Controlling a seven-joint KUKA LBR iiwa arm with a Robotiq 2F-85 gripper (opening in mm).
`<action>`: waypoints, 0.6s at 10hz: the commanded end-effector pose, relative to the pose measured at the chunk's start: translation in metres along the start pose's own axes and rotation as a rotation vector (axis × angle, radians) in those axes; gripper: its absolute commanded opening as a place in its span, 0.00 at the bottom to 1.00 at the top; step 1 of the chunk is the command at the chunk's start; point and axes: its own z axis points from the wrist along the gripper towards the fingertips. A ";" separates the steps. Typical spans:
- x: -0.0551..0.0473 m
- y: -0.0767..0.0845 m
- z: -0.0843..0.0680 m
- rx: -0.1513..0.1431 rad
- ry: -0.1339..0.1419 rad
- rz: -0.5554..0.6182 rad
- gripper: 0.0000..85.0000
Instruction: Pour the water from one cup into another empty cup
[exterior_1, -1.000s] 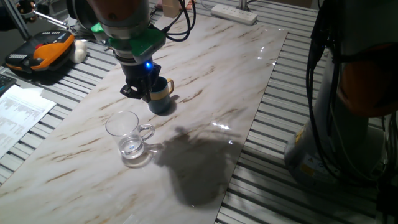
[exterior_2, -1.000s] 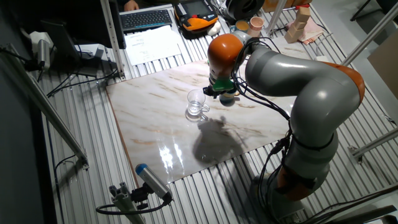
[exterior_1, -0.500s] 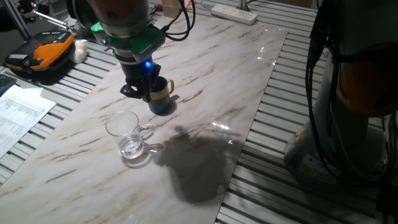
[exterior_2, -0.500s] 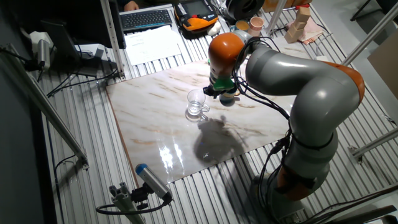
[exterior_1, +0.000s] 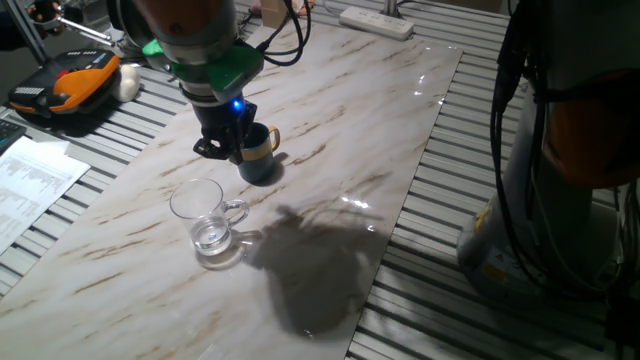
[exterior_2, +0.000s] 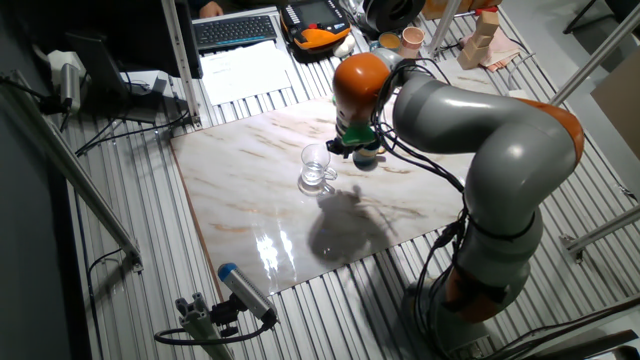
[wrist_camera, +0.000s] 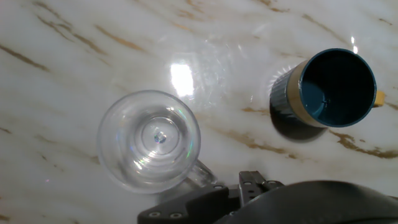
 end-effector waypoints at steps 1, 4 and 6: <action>0.000 0.000 0.000 -0.019 -0.003 -0.014 0.00; 0.000 0.000 0.000 -0.006 0.008 -0.028 0.00; 0.000 0.000 0.000 -0.005 0.017 -0.027 0.00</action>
